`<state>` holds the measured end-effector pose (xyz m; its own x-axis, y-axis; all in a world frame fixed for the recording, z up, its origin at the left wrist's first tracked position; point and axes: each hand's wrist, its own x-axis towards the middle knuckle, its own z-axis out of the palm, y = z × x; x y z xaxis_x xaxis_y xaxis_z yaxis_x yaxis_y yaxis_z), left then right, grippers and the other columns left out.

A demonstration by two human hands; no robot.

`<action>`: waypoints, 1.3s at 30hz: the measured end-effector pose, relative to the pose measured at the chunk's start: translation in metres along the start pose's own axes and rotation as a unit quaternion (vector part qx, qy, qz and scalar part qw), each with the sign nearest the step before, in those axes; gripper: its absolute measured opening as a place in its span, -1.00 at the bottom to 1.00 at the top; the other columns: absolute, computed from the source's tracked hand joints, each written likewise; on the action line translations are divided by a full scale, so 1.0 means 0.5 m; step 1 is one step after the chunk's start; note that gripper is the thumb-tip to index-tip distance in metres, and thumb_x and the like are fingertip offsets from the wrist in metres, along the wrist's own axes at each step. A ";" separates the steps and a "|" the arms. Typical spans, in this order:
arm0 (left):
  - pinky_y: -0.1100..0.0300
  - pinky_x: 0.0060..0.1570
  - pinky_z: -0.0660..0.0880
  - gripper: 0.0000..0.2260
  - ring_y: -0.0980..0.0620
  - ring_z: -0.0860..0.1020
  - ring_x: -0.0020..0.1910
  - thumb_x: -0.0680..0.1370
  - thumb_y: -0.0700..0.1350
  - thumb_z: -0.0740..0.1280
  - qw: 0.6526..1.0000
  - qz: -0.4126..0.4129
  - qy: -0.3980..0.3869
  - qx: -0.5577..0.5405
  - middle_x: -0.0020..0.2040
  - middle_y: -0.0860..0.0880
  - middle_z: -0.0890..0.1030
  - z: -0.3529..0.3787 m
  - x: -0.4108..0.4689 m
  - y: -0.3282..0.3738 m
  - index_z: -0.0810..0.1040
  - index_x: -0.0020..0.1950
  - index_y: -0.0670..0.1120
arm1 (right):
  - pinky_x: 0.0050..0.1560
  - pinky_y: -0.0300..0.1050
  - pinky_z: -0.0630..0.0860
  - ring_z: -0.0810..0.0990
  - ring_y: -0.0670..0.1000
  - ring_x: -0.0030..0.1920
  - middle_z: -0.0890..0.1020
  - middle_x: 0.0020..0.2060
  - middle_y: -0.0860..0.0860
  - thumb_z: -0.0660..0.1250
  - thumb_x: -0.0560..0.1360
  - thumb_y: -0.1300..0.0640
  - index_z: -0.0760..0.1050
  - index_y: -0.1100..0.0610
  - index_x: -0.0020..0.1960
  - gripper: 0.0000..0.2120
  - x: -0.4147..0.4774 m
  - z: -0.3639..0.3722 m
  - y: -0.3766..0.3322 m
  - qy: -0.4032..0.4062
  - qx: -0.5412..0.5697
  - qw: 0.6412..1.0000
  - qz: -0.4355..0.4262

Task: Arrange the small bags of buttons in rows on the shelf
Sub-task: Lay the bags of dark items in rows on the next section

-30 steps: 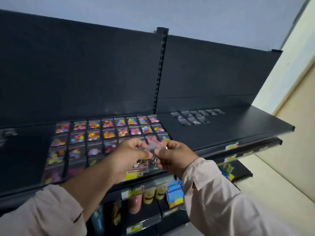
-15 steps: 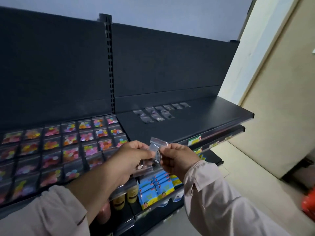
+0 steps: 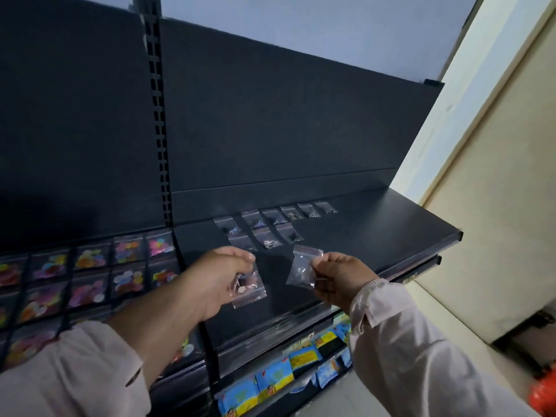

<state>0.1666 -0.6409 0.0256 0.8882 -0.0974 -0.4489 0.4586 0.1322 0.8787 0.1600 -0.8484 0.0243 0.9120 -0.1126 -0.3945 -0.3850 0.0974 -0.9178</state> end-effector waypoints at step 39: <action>0.16 -0.28 0.47 -0.90 0.05 0.51 -0.38 0.55 -0.20 0.31 0.969 0.018 0.241 -0.051 -0.36 -0.04 0.59 0.291 0.258 0.051 0.62 -0.08 -0.14 | -0.07 -0.25 0.45 0.56 0.05 -0.16 0.55 -0.25 0.04 0.32 0.43 0.21 0.37 0.01 -0.40 -0.73 0.558 -0.151 -0.087 -0.095 -0.480 0.861 -0.142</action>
<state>0.2891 -0.7936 0.0136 0.8019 0.3769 -0.4635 0.4058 0.2257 0.8857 0.4203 -0.9588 -0.0494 0.9602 0.1749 -0.2176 -0.0002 -0.7791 -0.6270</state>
